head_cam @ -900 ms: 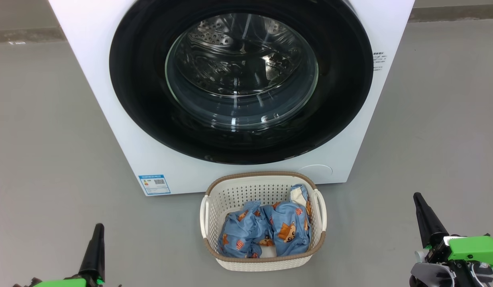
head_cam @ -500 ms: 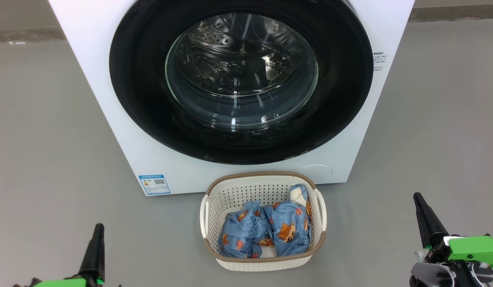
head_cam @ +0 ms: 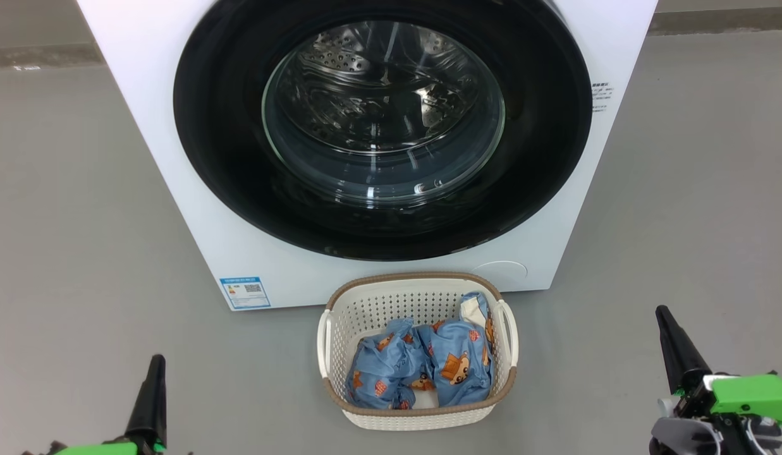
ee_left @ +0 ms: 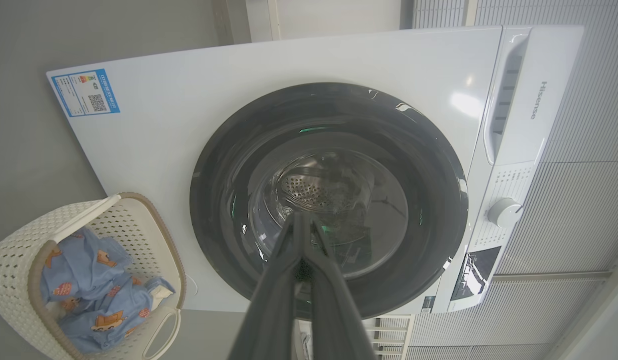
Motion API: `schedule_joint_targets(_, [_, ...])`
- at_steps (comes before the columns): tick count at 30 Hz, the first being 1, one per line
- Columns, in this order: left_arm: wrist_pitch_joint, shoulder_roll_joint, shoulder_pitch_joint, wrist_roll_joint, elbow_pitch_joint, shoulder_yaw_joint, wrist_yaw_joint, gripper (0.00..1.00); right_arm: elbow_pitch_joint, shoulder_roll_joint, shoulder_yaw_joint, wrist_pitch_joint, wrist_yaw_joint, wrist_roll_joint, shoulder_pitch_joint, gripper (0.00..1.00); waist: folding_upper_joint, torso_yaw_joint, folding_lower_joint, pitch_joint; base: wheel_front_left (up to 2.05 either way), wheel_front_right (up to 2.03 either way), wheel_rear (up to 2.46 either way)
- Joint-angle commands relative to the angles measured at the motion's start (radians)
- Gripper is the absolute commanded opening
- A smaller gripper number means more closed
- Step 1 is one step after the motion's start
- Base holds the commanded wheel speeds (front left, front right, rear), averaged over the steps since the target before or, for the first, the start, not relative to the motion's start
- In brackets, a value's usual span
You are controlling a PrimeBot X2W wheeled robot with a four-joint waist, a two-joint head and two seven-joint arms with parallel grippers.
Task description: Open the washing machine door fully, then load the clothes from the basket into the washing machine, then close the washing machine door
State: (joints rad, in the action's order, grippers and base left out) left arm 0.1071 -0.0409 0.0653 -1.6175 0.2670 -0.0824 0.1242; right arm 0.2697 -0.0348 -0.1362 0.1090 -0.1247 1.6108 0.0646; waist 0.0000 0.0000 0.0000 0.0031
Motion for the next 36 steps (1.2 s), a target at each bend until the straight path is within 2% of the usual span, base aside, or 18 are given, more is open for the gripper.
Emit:
schedule_joint_targets(1, [0.000,0.000,0.000,0.000,0.000,0.000,0.000,1.00,0.000,0.000,0.000,0.000,0.000,0.000,0.000,1.00,0.0000,0.000,0.0000,0.000,0.00,0.00,0.00])
schedule_joint_targets(9, [-0.009,0.015,-0.038,0.007,0.046,0.010,-0.001,1.00,0.056,0.019,0.006,-0.005,0.000,-0.002,-0.041,1.00,0.0000,0.000,0.0002,0.002,0.00,0.00,0.00])
schedule_joint_targets(13, [-0.021,0.011,-0.038,0.019,0.038,0.016,-0.001,1.00,0.053,0.016,0.012,-0.014,0.000,-0.009,-0.039,1.00,0.0000,0.001,0.0023,-0.001,0.00,0.00,0.00])
schedule_joint_targets(17, [-0.036,0.005,-0.037,0.038,0.024,0.022,0.000,1.00,0.051,0.007,0.024,-0.030,-0.001,-0.025,-0.034,1.00,0.0000,0.003,0.0001,0.001,0.00,0.00,0.00])
schedule_joint_targets(20, [-0.045,0.001,-0.035,0.055,0.015,0.025,0.000,1.00,0.050,-0.001,0.034,-0.040,-0.001,-0.039,-0.028,1.00,0.0000,0.004,0.0001,0.001,0.00,0.00,0.00])
schedule_joint_targets(36, [-0.089,-0.018,-0.020,0.230,-0.007,0.037,0.001,1.00,0.044,-0.050,0.092,-0.089,-0.001,-0.169,0.015,1.00,0.0000,0.009,0.0000,0.001,0.00,0.00,0.00])
